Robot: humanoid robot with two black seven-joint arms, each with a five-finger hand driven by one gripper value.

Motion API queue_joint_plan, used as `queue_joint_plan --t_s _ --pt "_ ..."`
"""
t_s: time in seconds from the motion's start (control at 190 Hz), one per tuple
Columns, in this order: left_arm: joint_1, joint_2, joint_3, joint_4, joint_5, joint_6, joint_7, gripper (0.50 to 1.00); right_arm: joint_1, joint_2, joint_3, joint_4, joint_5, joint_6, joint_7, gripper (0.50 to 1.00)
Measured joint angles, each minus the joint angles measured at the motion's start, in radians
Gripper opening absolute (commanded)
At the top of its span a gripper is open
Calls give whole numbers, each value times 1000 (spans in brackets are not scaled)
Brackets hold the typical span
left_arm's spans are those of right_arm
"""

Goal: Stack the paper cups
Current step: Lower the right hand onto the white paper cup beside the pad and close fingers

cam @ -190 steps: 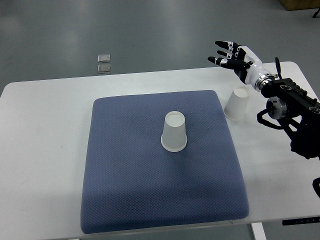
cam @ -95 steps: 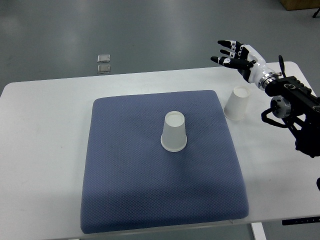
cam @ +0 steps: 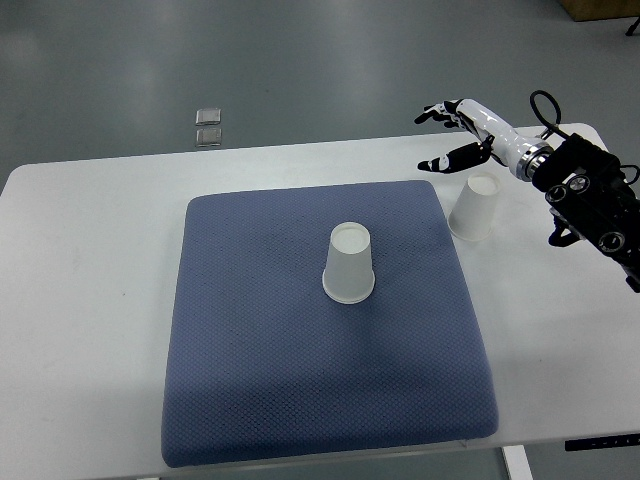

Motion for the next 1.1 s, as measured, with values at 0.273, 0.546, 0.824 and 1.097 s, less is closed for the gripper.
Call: queue_joint_plan --t_s 0.273,0.546,0.824,1.097 --pt "0 0 0 0 0 0 0 1000 39 -54 -145 -4 -141 3 18 913" --pt "0 0 0 0 0 0 0 1000 52 -78 -228 -42 -213 -9 24 913" --pt "0 0 0 0 0 0 0 1000 67 -86 -237 -92 -293 -15 32 913" --pt "0 0 0 0 0 0 0 1000 75 -93 -265 -133 -338 -34 37 913"
